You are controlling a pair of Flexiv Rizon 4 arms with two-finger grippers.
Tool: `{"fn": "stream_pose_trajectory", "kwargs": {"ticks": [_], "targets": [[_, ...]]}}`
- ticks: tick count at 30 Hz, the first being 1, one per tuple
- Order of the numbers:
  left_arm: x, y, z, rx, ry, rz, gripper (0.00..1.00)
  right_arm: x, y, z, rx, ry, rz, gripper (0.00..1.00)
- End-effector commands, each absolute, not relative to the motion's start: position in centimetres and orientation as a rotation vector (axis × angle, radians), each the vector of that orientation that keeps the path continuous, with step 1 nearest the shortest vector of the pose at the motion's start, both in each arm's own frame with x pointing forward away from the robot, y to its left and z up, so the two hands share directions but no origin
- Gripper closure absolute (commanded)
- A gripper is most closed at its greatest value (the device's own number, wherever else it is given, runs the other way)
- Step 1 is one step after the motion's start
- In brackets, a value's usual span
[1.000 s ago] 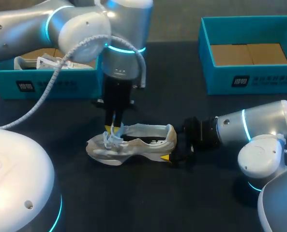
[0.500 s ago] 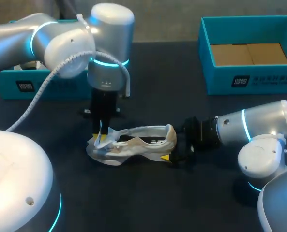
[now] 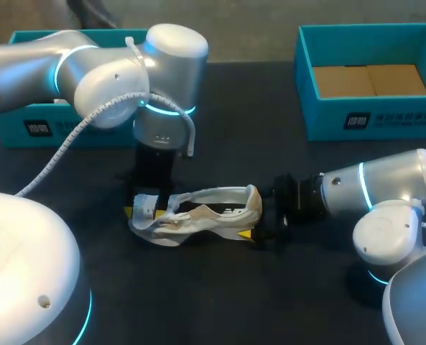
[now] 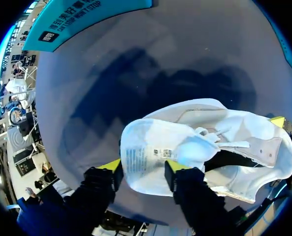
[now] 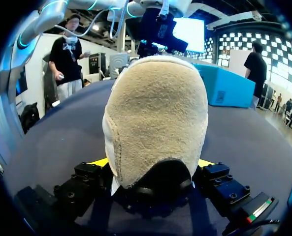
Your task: Take the shoe out of the shoebox, open the shoe tongue, remove and reinsert the insole, then place the shoe into the shoebox
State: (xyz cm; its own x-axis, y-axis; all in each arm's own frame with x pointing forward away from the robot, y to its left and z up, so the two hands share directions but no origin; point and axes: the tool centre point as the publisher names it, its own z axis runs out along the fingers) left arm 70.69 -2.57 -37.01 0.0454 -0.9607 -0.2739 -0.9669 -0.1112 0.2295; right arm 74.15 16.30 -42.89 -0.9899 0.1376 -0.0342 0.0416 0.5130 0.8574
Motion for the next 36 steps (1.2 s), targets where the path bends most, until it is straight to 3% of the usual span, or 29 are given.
{"fn": "stream_pose_trajectory", "kwargs": {"ticks": [1, 14, 27, 28, 30, 31, 36], "targets": [[70.5, -1.7, -36.6, -2.278, 2.075, 0.543, 0.0, 74.2, 16.5, -43.2, 0.159, 2.645, 1.495, 1.0], [71.3, -3.8, -32.0, -2.132, 2.317, 0.379, 0.0, 74.2, 16.5, -43.2, 0.159, 2.645, 1.495, 1.0], [73.6, -8.1, -26.0, -1.448, 2.964, 0.093, 0.0, 74.2, 16.5, -43.2, 0.159, 2.645, 1.495, 1.0], [73.7, -8.4, -25.7, -1.31, 3.047, 0.08, 0.16, 74.2, 16.5, -43.2, 0.159, 2.645, 1.495, 1.0], [73.8, -8.9, -25.3, -1.065, 3.173, 0.11, 0.82, 74.2, 16.5, -43.2, 0.159, 2.645, 1.495, 1.0], [73.9, -9.2, -25.2, -0.934, 3.21, 0.083, 1.0, 74.2, 16.5, -43.2, 0.159, 2.645, 1.495, 1.0], [74.2, -10.4, -24.7, -0.369, 3.379, 0.142, 1.0, 74.2, 16.5, -43.2, 0.159, 2.645, 1.495, 1.0]]}}
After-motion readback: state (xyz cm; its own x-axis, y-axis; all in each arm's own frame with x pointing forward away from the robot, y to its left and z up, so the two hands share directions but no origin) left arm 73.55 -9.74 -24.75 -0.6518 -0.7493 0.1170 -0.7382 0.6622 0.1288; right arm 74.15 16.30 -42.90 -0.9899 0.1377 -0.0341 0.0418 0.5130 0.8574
